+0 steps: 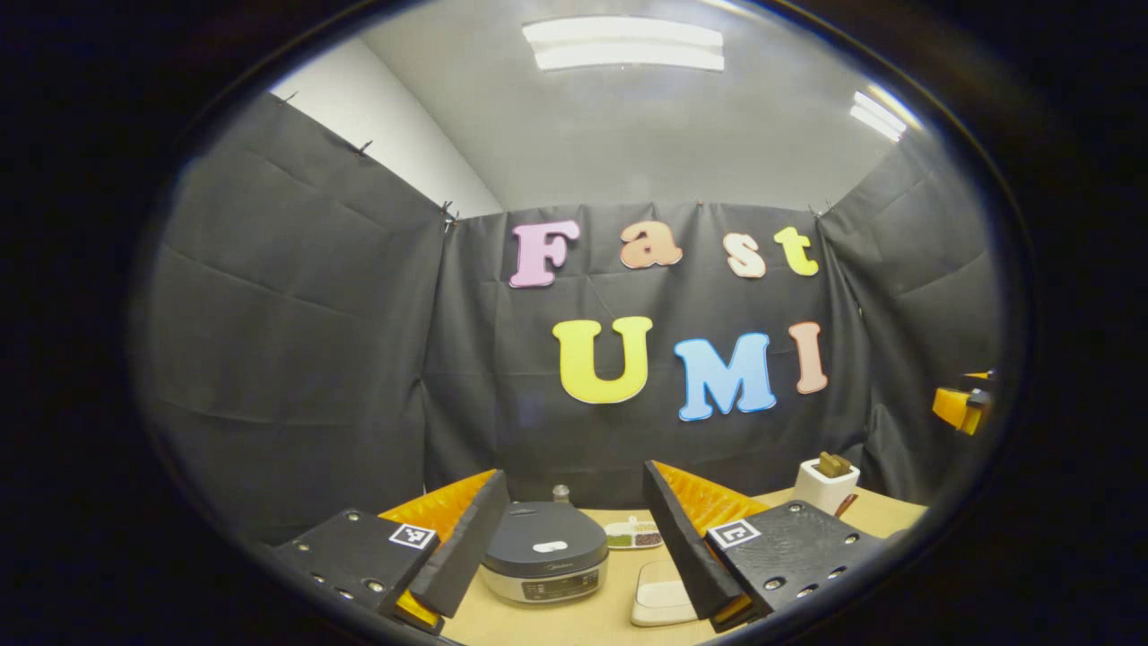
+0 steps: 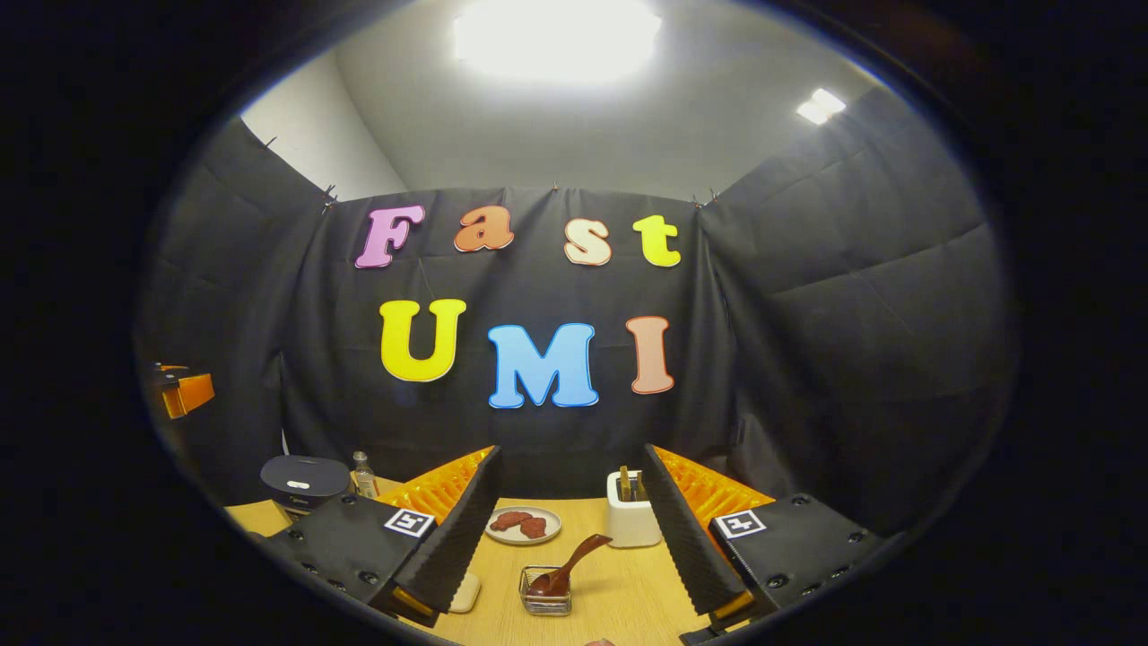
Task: Close the left gripper, press the button to open the rice cooker; take a wooden spoon from the chopstick holder with the right hand, scoop a spoonful of rice and pour it into the rice cooker, then put the wooden spoon back into the chopstick holder.
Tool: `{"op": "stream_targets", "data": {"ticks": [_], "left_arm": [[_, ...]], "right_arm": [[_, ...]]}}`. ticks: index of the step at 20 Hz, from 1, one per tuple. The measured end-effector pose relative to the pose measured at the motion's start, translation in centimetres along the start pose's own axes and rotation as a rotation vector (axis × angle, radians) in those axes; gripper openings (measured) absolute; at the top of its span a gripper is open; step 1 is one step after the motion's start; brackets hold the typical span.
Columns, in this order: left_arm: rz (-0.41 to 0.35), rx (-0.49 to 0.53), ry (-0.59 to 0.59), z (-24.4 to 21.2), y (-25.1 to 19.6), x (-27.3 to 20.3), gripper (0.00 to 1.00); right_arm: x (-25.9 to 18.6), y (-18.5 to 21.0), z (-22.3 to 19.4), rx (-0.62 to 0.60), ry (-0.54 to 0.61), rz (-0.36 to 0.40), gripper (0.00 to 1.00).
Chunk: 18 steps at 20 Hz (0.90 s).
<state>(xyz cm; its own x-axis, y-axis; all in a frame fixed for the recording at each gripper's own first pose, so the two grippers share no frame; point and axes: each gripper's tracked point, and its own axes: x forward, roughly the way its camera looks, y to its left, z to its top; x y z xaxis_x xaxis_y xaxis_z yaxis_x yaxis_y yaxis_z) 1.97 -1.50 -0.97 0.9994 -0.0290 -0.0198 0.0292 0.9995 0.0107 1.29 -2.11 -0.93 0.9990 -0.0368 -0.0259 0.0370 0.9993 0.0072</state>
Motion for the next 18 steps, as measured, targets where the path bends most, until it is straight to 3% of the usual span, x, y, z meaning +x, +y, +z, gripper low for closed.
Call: {"op": "stream_targets", "data": {"ticks": [15,18], "left_arm": [[0.025,0.031,-0.005,0.2,0.3,0.5,0.93],[0.027,0.046,-0.002,-0.1,0.0,0.6,0.82]], "right_arm": [[0.7,-1.5,-0.9,0.015,0.008,-0.015,0.97],[0.7,-1.7,-1.1,0.015,0.012,-0.01,0.97]]}}
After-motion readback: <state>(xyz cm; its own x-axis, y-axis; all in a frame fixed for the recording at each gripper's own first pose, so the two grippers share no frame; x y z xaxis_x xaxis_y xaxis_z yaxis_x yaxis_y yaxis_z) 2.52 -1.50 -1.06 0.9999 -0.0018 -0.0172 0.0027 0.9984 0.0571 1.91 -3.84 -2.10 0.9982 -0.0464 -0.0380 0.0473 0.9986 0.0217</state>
